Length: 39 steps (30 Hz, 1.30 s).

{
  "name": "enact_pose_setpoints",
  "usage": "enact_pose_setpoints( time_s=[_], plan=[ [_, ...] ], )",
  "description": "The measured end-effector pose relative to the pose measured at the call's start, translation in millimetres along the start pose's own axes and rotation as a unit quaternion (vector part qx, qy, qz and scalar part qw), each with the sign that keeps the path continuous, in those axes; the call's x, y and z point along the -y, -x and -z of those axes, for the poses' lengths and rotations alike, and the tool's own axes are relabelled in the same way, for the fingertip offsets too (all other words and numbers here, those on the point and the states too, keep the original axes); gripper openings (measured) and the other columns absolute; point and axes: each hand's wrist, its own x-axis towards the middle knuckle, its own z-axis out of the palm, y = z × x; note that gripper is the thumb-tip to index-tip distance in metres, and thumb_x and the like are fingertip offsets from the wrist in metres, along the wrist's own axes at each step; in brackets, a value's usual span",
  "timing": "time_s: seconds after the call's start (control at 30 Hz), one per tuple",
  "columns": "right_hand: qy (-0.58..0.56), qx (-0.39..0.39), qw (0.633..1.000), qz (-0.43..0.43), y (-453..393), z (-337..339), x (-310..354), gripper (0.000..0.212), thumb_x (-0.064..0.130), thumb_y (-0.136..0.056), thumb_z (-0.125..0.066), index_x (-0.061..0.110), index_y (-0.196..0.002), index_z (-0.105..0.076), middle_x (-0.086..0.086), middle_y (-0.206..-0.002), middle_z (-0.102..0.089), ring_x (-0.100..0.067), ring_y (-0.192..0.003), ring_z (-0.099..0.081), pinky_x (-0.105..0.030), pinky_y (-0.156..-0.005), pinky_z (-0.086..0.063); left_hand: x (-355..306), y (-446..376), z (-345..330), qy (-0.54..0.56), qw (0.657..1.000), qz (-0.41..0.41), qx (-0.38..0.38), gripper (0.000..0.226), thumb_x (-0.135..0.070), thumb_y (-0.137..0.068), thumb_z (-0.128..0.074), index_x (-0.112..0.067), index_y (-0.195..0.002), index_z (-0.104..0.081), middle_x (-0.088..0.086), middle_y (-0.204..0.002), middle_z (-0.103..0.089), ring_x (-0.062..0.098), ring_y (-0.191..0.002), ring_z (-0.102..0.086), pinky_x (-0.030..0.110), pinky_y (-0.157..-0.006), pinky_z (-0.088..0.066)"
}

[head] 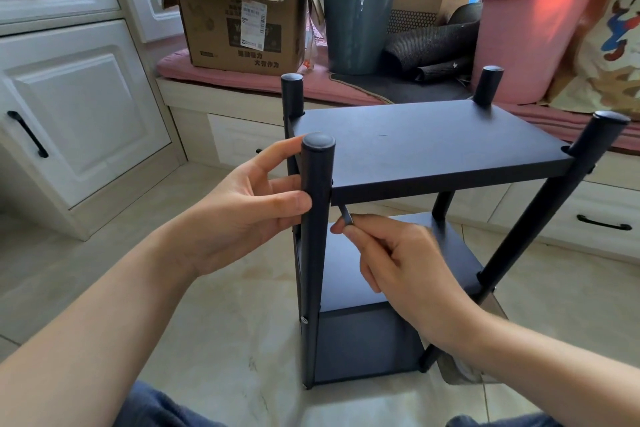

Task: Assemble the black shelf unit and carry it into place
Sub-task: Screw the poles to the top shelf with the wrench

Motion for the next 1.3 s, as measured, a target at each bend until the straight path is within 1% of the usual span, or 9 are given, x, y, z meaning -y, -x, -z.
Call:
enact_pose_setpoints(
  time_s=[0.17, 0.3, 0.4, 0.6, 0.7, 0.83, 0.93, 1.2, 1.3],
  plan=[
    [0.003, 0.024, 1.000, -0.001, -6, -7, -4, 0.029, 0.025, -0.100, -0.053, 0.017, -0.075, -0.064, -0.010, -0.054, -0.037, -0.008, -0.050, -0.031, -0.019, -0.050, -0.031, 1, 2, 1, 0.007, 1.000, -0.007, -0.012, 0.074, -0.005, -0.077, -0.072, -0.024, -0.145, -0.050, 0.015, -0.107, -0.073, 0.035, -0.104, -0.070, 0.040, -0.091, -0.056],
    [-0.010, 0.014, 1.000, -0.001, -13, -13, -3, 0.045, 0.023, -0.101, -0.054, 0.032, -0.056, -0.050, -0.002, -0.048, -0.039, -0.005, -0.046, -0.033, -0.010, -0.050, -0.031, 1, 2, 1, 0.001, 1.000, -0.008, -0.012, 0.074, -0.005, -0.079, -0.072, -0.025, -0.146, -0.049, 0.018, -0.113, -0.072, 0.035, -0.107, -0.069, 0.039, -0.093, -0.055],
    [-0.024, 0.010, 1.000, -0.003, -17, -16, -2, 0.044, 0.023, -0.101, -0.054, 0.030, -0.058, -0.051, 0.001, -0.047, -0.039, -0.005, -0.044, -0.034, -0.009, -0.049, -0.031, 1, 2, 3, -0.008, 1.000, -0.009, -0.010, 0.074, -0.005, -0.081, -0.072, -0.024, -0.148, -0.047, 0.019, -0.115, -0.072, 0.036, -0.110, -0.069, 0.038, -0.095, -0.054],
    [-0.025, 0.016, 1.000, 0.002, -21, -18, -2, 0.036, 0.019, -0.101, -0.053, 0.011, -0.066, -0.056, -0.008, -0.051, -0.041, -0.006, -0.045, -0.035, -0.010, -0.049, -0.032, 2, 2, 5, -0.014, 1.000, -0.016, -0.011, 0.074, -0.005, -0.081, -0.073, -0.024, -0.148, -0.047, 0.018, -0.116, -0.072, 0.035, -0.109, -0.069, 0.037, -0.096, -0.053],
    [-0.003, 0.022, 1.000, -0.004, -20, -16, -2, 0.036, 0.020, -0.102, -0.052, 0.022, -0.067, -0.059, -0.008, -0.051, -0.043, -0.006, -0.043, -0.035, -0.011, -0.048, -0.032, 2, 2, 6, -0.014, 1.000, -0.018, -0.007, 0.072, -0.006, -0.081, -0.073, -0.026, -0.146, -0.050, 0.017, -0.116, -0.072, 0.035, -0.109, -0.069, 0.038, -0.096, -0.054],
    [0.023, 0.014, 0.999, -0.033, -14, -7, -5, 0.028, 0.022, -0.102, -0.049, 0.033, -0.083, -0.065, -0.005, -0.049, -0.047, -0.008, -0.040, -0.036, -0.014, -0.044, -0.031, 3, 0, 5, -0.013, 1.000, -0.023, -0.002, 0.070, -0.007, -0.082, -0.073, -0.027, -0.145, -0.051, 0.013, -0.112, -0.073, 0.034, -0.106, -0.070, 0.039, -0.092, -0.055],
    [0.026, 0.000, 0.999, -0.032, -7, 3, -6, 0.026, 0.022, -0.103, -0.046, 0.032, -0.083, -0.060, -0.011, -0.052, -0.047, -0.007, -0.039, -0.035, -0.014, -0.043, -0.029, 3, 0, 5, -0.004, 1.000, -0.024, 0.003, 0.074, -0.007, -0.080, -0.076, -0.025, -0.147, -0.049, 0.007, -0.107, -0.074, 0.028, -0.104, -0.071, 0.036, -0.092, -0.055],
    [0.040, -0.006, 0.999, -0.014, 2, 18, -6, 0.023, 0.018, -0.102, -0.047, 0.022, -0.083, -0.060, -0.009, -0.050, -0.046, -0.005, -0.040, -0.037, -0.010, -0.044, -0.029, 4, -2, 4, 0.009, 1.000, -0.026, 0.005, 0.069, -0.003, -0.080, -0.069, -0.026, -0.143, -0.053, 0.003, -0.100, -0.075, 0.024, -0.098, -0.071, 0.036, -0.091, -0.055],
    [0.064, -0.001, 0.998, 0.010, 2, 17, -5, 0.022, 0.024, -0.102, -0.045, 0.026, -0.083, -0.057, -0.011, -0.053, -0.048, -0.010, -0.042, -0.037, -0.021, -0.042, -0.034, 5, -2, 4, 0.008, 1.000, -0.026, 0.008, 0.068, -0.003, -0.081, -0.067, -0.027, -0.143, -0.054, 0.004, -0.102, -0.075, 0.025, -0.100, -0.071, 0.036, -0.091, -0.056]
  ],
)
